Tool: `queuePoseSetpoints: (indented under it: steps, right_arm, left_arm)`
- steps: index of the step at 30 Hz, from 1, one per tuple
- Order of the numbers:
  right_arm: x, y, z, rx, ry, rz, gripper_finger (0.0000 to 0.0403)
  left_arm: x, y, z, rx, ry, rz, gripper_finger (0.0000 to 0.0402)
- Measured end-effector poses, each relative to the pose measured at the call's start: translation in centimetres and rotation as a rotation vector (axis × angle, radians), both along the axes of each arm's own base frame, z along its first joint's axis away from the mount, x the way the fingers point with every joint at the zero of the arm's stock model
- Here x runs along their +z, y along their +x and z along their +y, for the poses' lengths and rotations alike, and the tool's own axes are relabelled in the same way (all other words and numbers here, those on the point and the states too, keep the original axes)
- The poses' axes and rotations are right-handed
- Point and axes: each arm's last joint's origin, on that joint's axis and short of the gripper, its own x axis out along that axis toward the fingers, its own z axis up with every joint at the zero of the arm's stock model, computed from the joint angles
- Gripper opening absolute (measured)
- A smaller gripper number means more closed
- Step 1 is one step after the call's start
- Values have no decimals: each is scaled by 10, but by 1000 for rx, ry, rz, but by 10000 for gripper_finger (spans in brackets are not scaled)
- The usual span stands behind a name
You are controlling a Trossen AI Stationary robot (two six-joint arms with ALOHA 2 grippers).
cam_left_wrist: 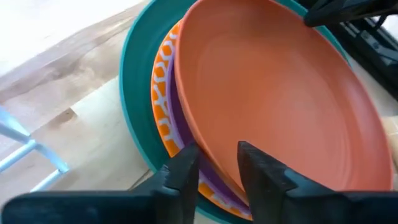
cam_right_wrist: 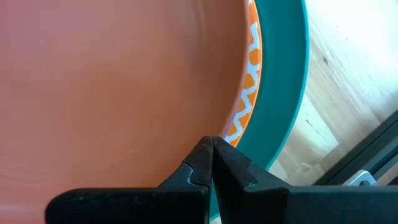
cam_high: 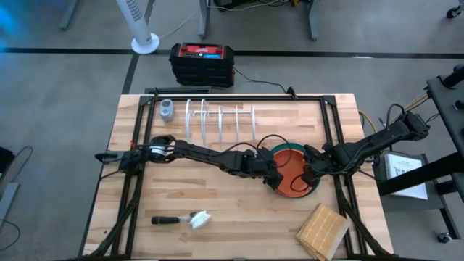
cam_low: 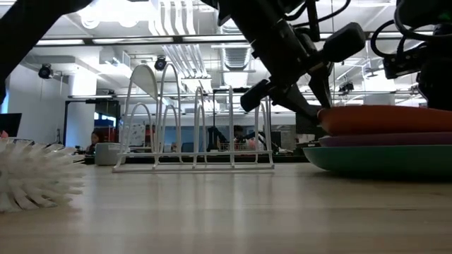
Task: Sort dishes
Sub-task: Put the orange plate into the dish rack
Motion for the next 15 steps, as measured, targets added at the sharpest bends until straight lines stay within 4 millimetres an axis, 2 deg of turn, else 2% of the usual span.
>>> queuePoseSetpoints:
  steps: [7,15]
  right_arm:
    - [1,0,0,0,5,-11,0]
    - [7,-3,-1,-4,6,-65,0]
  left_arm:
    - [2,0,3,34,36,7,24]
    - [18,-2,4,78,114,34,10]
